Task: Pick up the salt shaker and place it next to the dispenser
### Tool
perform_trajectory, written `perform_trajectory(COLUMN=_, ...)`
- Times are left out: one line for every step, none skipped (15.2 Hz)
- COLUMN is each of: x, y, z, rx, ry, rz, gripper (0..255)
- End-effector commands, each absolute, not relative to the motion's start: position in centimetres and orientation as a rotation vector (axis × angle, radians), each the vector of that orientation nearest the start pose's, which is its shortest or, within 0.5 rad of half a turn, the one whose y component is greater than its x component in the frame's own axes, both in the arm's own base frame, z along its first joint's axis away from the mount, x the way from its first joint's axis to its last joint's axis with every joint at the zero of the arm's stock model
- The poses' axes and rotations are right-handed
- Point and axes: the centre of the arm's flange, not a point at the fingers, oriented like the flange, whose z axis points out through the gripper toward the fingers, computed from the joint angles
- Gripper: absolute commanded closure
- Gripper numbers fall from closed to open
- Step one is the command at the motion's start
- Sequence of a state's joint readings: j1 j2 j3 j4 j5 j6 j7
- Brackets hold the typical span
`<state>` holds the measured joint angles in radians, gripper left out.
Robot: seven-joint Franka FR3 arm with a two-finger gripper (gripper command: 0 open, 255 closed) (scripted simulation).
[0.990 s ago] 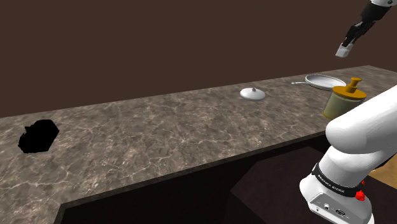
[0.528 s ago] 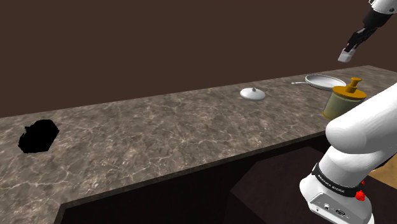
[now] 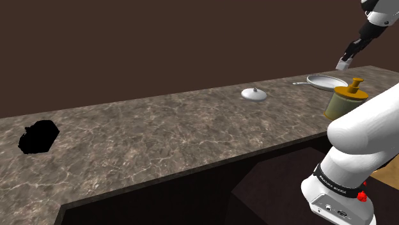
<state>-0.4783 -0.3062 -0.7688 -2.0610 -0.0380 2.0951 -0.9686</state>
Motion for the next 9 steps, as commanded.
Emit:
perform_trajectory(x=12.9, y=-50.1, z=54.1, rx=-3.231, ry=0.435, rz=-0.450, gripper=255)
perform_trajectory(x=12.9, y=-50.1, z=53.6, rx=-3.231, ry=0.435, rz=-0.450, gripper=255)
perform_trajectory(x=12.9, y=-50.1, z=53.1, rx=-3.231, ry=0.435, rz=-0.450, gripper=255)
perform_trajectory(x=12.9, y=-50.1, z=52.6, rx=-3.231, ry=0.435, rz=-0.450, gripper=255)
perform_trajectory(x=12.9, y=-50.1, z=52.0, rx=-3.231, ry=0.435, rz=-0.450, gripper=255)
perform_trajectory(x=12.9, y=-50.1, z=51.5, rx=-3.231, ry=0.435, rz=-0.450, gripper=255)
perform_trajectory(x=12.9, y=-50.1, z=51.0, rx=-3.231, ry=0.435, rz=-0.450, gripper=255)
perform_trajectory(x=12.9, y=-50.1, z=50.4, rx=-3.231, ry=0.435, rz=-0.450, gripper=255)
perform_trajectory(x=12.9, y=-50.1, z=49.9, rx=-3.231, ry=0.435, rz=-0.450, gripper=255)
